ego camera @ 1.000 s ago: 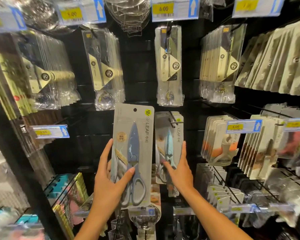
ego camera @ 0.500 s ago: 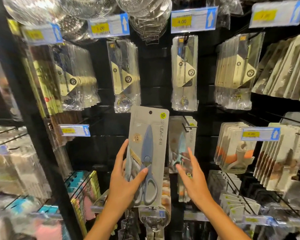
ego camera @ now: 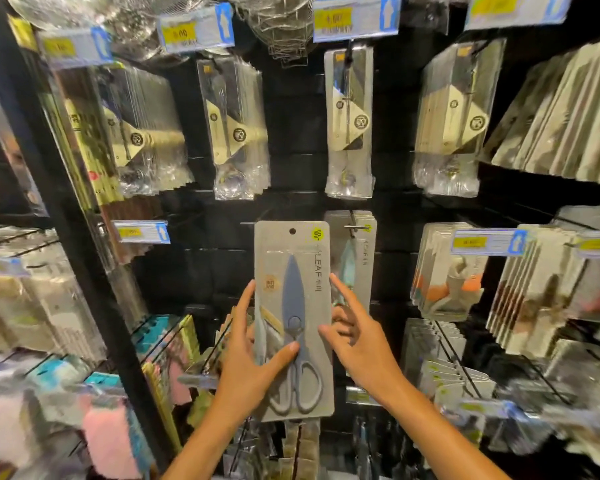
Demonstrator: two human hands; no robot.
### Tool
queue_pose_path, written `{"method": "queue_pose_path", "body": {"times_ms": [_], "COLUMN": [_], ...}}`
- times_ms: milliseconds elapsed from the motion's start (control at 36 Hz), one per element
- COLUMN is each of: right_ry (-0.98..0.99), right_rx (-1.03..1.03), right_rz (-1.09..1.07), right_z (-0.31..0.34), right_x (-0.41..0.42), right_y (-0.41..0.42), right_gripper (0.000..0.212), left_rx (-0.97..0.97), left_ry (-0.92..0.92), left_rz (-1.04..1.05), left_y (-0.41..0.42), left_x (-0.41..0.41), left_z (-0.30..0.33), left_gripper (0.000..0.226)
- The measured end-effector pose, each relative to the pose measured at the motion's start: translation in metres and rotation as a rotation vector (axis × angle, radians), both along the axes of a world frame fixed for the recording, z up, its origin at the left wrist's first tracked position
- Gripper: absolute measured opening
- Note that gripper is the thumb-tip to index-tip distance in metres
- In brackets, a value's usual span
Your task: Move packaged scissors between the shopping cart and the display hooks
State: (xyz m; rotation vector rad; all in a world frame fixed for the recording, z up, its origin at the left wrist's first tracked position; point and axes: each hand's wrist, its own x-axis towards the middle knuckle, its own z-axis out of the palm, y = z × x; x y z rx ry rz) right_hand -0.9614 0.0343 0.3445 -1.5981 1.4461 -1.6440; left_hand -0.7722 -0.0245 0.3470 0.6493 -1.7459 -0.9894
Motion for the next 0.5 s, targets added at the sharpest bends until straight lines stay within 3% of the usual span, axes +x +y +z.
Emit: {"method": "queue_pose_path", "body": {"times_ms": [500], "right_ry": [-0.033], "right_rx": [0.059], "right_rz": [-0.219], "right_z": [-0.025], "right_x": [-0.031], "right_y": [0.026], "right_gripper": [0.08], "left_rx": [0.047], "left_ry": [-0.176], "left_rz": [-0.218], "left_y": [-0.012], "left_x": [-0.042], "left_z": [-0.007], "left_gripper": [0.113]}}
